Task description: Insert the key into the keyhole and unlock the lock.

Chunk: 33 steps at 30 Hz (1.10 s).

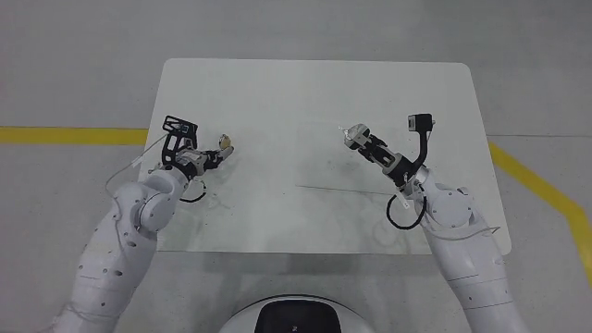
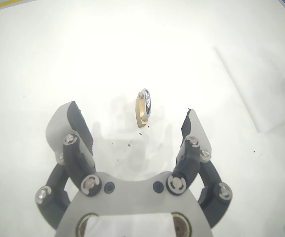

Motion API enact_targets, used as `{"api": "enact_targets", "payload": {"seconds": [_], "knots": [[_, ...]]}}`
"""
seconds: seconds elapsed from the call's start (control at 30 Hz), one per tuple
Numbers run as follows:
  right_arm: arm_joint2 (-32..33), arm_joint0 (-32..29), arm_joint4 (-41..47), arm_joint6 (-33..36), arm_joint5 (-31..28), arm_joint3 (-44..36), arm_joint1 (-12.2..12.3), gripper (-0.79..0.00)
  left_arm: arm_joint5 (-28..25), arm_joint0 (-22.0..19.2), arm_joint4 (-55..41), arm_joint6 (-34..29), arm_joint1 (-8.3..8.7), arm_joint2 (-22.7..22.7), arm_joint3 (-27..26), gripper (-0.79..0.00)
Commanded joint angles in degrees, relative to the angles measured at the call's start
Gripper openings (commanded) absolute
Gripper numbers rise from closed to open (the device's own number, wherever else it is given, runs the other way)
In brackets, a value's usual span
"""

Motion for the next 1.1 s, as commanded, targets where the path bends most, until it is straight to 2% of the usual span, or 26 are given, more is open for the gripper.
{"api": "enact_targets", "payload": {"seconds": [0.0, 0.1, 0.17, 0.27, 0.3, 0.33, 0.37, 0.4, 0.43, 0.47, 0.83, 0.9, 1.0, 1.07], "knots": [[0.0, 0.0, 0.0, 0.0, 0.0, 0.0, 0.0, -0.785, -0.5, -1.8, -0.4, -0.5, -0.24, 1.2, 1.9, -0.102], [0.0, 0.0, 0.0, 0.0, 0.0, 0.0, 0.0, -0.785, -0.8, -3.6, -0.9, -0.6, -0.61, 2.8, 3.6, -0.231], [0.0, 0.0, 0.0, 0.0, 0.0, 0.0, 0.0, -0.785, -0.8, -4.1, -1.1, -0.4, -0.76, 3.3, 4.2, -0.28], [0.0, 0.0, 0.0, 0.0, 0.0, 0.0, 0.0, -0.785, -0.4, -4.3, -1.0, -0.1, -0.87, 3.7, 4.6, -0.283], [0.0, 0.0, 0.0, 0.0, 0.0, 0.0, 0.0, -0.785, -0.1, -4.3, -1.1, 0.0, -0.9, 3.8, 4.7, -0.311], [0.0, 0.0, 0.0, 0.0, 0.0, 0.0, 0.0, -0.785, 0.1, -4.3, -1.1, 0.1, -0.94, 3.8, 4.7, -0.388], [0.0, 0.0, 0.0, 0.0, 0.0, 0.0, 0.0, -0.785, 0.4, -4.3, -1.1, 0.1, -0.97, 3.9, 4.7, -0.425], [0.0, 0.0, 0.0, 0.0, 0.0, 0.0, 0.0, -0.785, 0.6, -4.3, -1.1, 0.0, -1.02, 4.1, 4.7, -0.533], [0.0, 0.0, 0.0, 0.0, 0.0, 0.0, 0.0, -0.785, 0.8, -4.4, -1.1, 0.1, -1.06, 4.2, 4.8, -0.763], [0.0, 0.0, 0.0, 0.0, 0.0, 0.0, 0.0, -0.785, 0.9, -4.5, -1.1, 0.1, -1.1, 4.3, 4.9, -0.785], [0.0, 0.0, 0.0, 0.0, 0.0, 0.0, 0.0, -0.785, 0.2, -3.8, -1.4, 0.8, -1.02, 3.8, 4.2, -0.785], [0.0, 0.0, 0.0, 0.0, 0.0, 0.0, 0.0, -0.785, -0.8, -3.5, -4.3, 1.6, -1.09, 3.2, 4.1, -0.785], [0.0, 0.0, 0.0, 0.0, 0.0, 0.0, 0.0, -0.785, -4.8, -2.8, -17.7, 2.4, -1.4, 1.1, 4.6, -0.785], [0.0, 0.0, 0.0, 0.0, 0.0, 0.0, 0.0, -0.785, -9.8, -2.0, -38.1, 1.3, -2.0, -0.7, 5.8, -0.785]]}}
